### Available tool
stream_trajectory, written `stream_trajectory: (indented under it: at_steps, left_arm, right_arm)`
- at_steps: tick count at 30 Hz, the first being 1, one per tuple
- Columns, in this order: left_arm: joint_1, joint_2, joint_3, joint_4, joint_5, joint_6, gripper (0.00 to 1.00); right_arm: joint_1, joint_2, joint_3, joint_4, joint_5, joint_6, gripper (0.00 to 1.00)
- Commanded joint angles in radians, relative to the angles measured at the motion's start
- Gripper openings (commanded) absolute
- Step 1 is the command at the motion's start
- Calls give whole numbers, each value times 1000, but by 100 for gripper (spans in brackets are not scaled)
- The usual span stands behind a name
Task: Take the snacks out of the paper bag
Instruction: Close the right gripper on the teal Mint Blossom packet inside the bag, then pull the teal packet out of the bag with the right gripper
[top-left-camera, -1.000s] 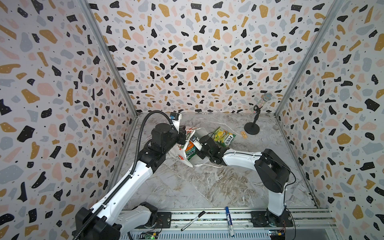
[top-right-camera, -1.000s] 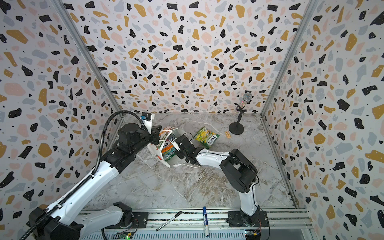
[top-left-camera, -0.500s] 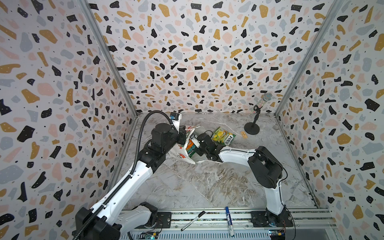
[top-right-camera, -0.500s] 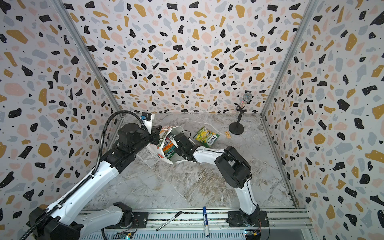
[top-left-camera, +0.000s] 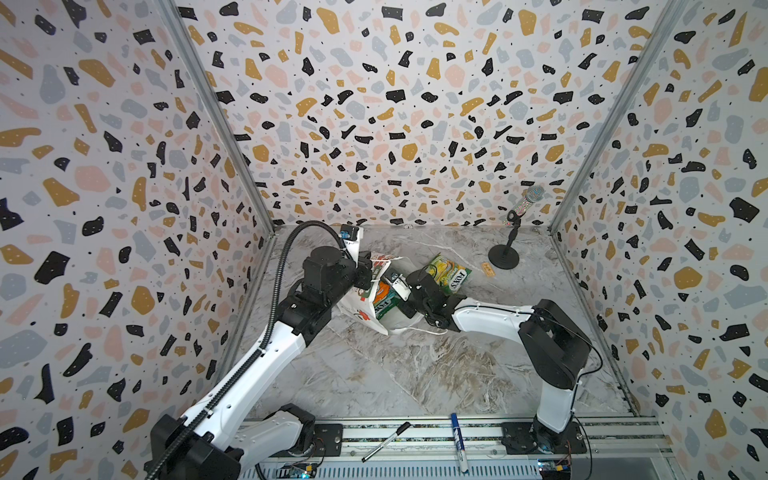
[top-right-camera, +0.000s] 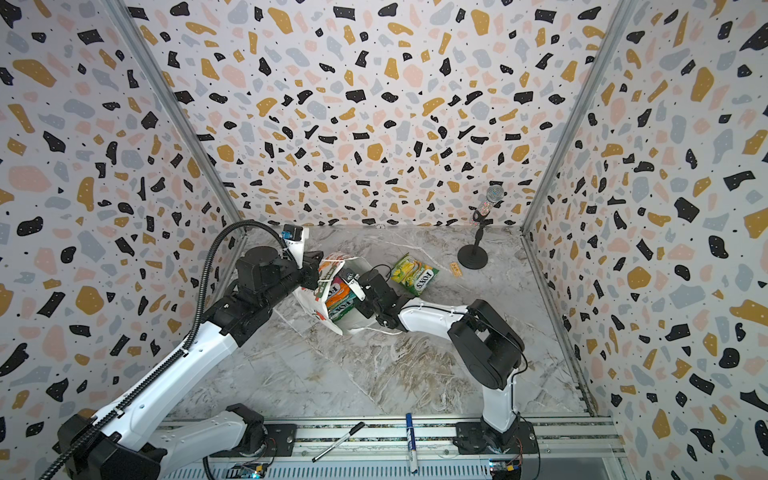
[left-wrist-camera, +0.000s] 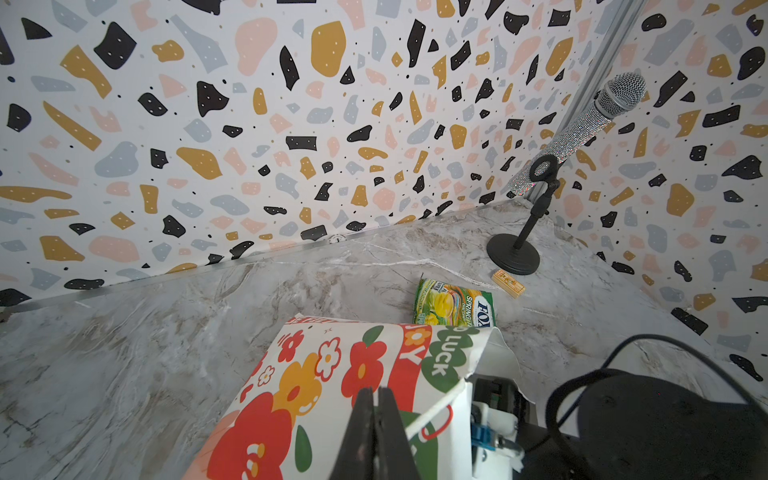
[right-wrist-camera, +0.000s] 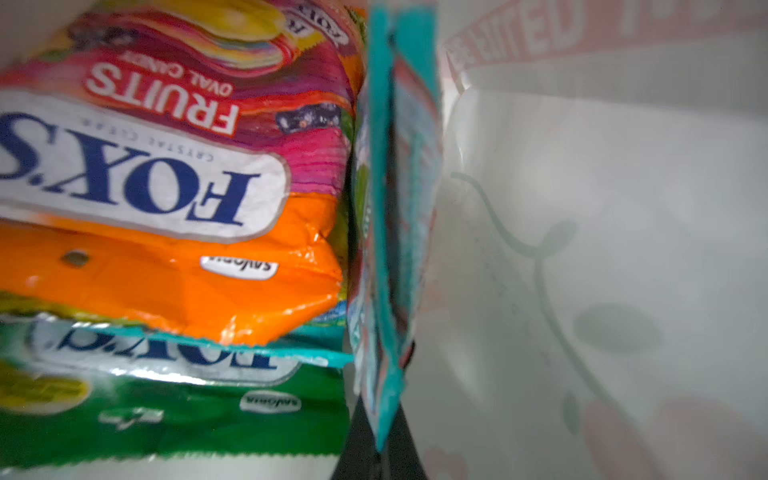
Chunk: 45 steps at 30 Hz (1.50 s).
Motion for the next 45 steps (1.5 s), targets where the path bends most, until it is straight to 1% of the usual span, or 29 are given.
stream_trajectory:
  at_steps: [1, 5, 11, 18, 28, 35, 40, 42, 45]
  left_arm:
    - [1, -20, 2, 24, -17, 19, 0]
    - [1, -23, 0, 25, -11, 23, 0]
    - [1, -32, -5, 30, -12, 29, 0]
    - [1, -33, -7, 31, -16, 29, 0]
    - [1, -30, -6, 31, -11, 29, 0]
    - [1, -29, -6, 30, -10, 29, 0]
    - [1, -28, -5, 29, -11, 29, 0]
    - [1, -27, -4, 27, -11, 29, 0]
    - [1, -27, -4, 28, -10, 29, 0]
  right_arm:
    - [3, -111, -31, 74, -30, 32, 0]
    - [4, -186, -87, 85, -35, 45, 0]
    - [7, -305, -157, 91, -12, 52, 0]
    - [7, -445, -222, 94, 46, 54, 0]
    - [7, -605, -272, 90, 130, 59, 0]
    - [0, -699, -269, 39, 169, 67, 0]
    - [-41, -747, -226, -57, 166, 112, 0]
    - [-80, -769, -213, -100, 156, 140, 0]
    - [-165, -792, -217, -137, 88, 174, 0]
